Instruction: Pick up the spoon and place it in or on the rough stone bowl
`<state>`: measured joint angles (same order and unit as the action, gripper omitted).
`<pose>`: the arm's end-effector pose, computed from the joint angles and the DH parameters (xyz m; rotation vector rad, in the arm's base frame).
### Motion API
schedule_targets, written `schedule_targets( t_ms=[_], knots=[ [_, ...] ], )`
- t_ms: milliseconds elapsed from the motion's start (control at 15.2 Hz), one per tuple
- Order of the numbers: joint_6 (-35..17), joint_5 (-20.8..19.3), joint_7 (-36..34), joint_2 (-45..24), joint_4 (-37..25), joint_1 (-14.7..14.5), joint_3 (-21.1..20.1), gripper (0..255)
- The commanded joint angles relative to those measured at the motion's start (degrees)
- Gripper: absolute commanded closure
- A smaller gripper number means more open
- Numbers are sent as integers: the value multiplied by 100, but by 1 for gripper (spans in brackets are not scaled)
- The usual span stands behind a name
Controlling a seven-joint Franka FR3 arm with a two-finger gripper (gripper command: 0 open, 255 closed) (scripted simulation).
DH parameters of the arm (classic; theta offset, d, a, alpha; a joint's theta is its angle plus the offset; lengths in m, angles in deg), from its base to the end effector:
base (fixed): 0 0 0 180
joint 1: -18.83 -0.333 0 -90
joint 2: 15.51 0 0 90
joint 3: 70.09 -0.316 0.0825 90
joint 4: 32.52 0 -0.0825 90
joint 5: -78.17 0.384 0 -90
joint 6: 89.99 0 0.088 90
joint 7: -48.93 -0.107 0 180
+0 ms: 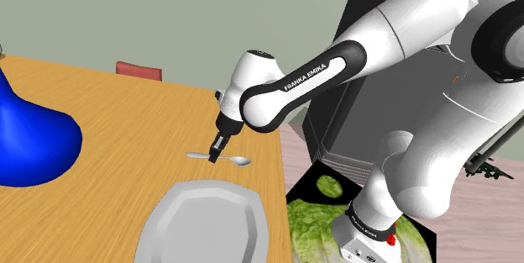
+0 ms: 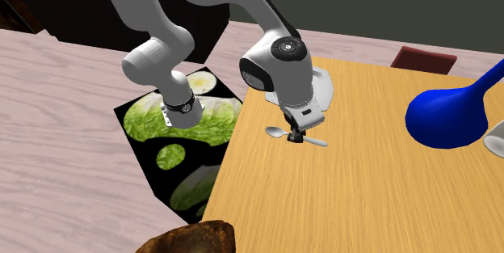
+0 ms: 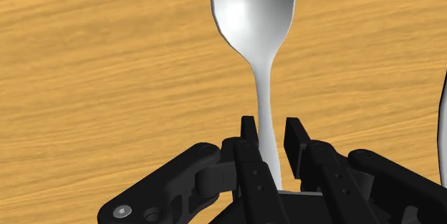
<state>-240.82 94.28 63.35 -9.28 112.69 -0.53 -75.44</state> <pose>0.4293 0.1897 0.3331 -2.8838 -0.6626 -0.2846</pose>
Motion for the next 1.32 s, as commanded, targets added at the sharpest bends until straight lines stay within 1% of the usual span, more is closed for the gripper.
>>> schedule_targets(
  t_ms=[0, 66, 1254],
  knots=[
    [0, 0, 0, 0, 0, 0, 0, 255],
    [0, 0, 0, 0, 0, 0, 0, 255],
    [1509, -337, -372, 915, -608, 109, 19, 255]
  ],
)
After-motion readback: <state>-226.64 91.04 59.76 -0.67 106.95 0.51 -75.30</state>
